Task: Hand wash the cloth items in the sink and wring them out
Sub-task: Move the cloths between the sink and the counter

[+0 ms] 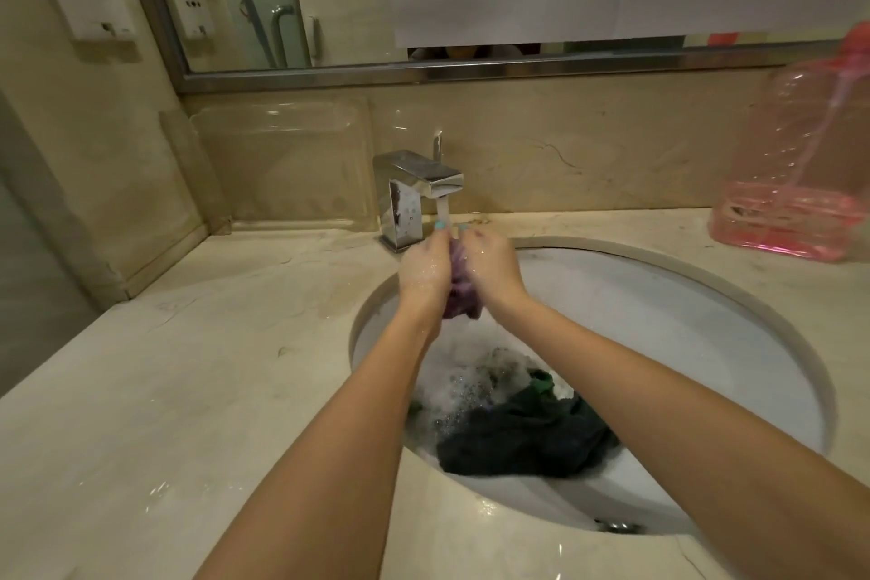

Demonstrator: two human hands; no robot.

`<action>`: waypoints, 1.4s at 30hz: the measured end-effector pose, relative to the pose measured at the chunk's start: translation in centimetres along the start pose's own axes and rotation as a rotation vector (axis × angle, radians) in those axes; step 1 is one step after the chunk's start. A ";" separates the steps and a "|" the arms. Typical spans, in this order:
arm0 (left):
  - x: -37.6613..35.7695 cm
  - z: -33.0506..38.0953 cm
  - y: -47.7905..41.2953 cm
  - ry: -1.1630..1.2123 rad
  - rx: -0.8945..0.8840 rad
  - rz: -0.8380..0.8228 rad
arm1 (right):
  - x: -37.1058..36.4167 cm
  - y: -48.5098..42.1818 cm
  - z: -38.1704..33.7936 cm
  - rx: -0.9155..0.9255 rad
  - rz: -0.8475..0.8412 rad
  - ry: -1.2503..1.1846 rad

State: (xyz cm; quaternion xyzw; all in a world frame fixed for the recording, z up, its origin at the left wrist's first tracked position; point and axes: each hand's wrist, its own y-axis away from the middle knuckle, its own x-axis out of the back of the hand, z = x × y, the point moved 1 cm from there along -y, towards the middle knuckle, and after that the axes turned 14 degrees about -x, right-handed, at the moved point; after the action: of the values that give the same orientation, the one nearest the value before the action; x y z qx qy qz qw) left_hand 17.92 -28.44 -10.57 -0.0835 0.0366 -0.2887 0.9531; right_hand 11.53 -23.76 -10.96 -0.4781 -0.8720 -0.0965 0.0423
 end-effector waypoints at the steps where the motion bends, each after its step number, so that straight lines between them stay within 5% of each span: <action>1: -0.5 0.3 0.4 0.027 0.000 -0.027 | 0.7 -1.0 0.0 -0.062 0.028 -0.054; 6: -0.7 0.3 0.5 0.254 0.039 -0.007 | 2.6 -3.1 0.9 -0.082 0.165 0.026; 10: 1.1 -1.1 -0.2 0.024 -0.055 -0.020 | 4.0 -3.7 0.5 -0.182 -0.097 -0.195; 13: 1.4 -1.8 -0.4 -0.190 -0.109 -0.114 | 4.1 -3.7 0.0 -0.086 -0.273 -0.284; 18: 1.8 -1.7 -0.1 0.024 0.119 -0.155 | 3.4 -3.0 0.0 0.097 -0.358 -0.304; 22: 1.5 -1.6 -0.7 0.145 0.025 -0.274 | 2.6 -2.6 -0.1 0.168 -0.234 -0.139; 26: 1.4 -2.0 -1.6 0.358 -0.065 -0.147 | 2.3 -3.2 0.4 0.205 -0.050 0.082; 31: 1.2 -1.9 -1.5 0.604 0.224 -0.119 | 2.1 -3.3 0.8 0.158 0.018 0.104; 33: 1.1 -2.2 -1.5 0.507 0.223 -0.073 | 1.7 -3.1 0.6 0.132 -0.011 0.049; 37: 0.4 -2.4 -2.2 0.057 -0.087 0.075 | 0.5 -1.8 0.3 0.082 -0.100 -0.133; 42: 0.2 -1.5 -2.3 -0.047 -0.142 0.135 | -0.6 0.6 0.2 0.140 -0.110 -0.138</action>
State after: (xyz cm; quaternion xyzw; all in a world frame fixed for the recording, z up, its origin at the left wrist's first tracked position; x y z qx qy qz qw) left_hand 16.64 -30.59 -11.68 -0.1548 0.0401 -0.2186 0.9626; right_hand 12.33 -23.87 -11.21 -0.4306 -0.9025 -0.0043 0.0103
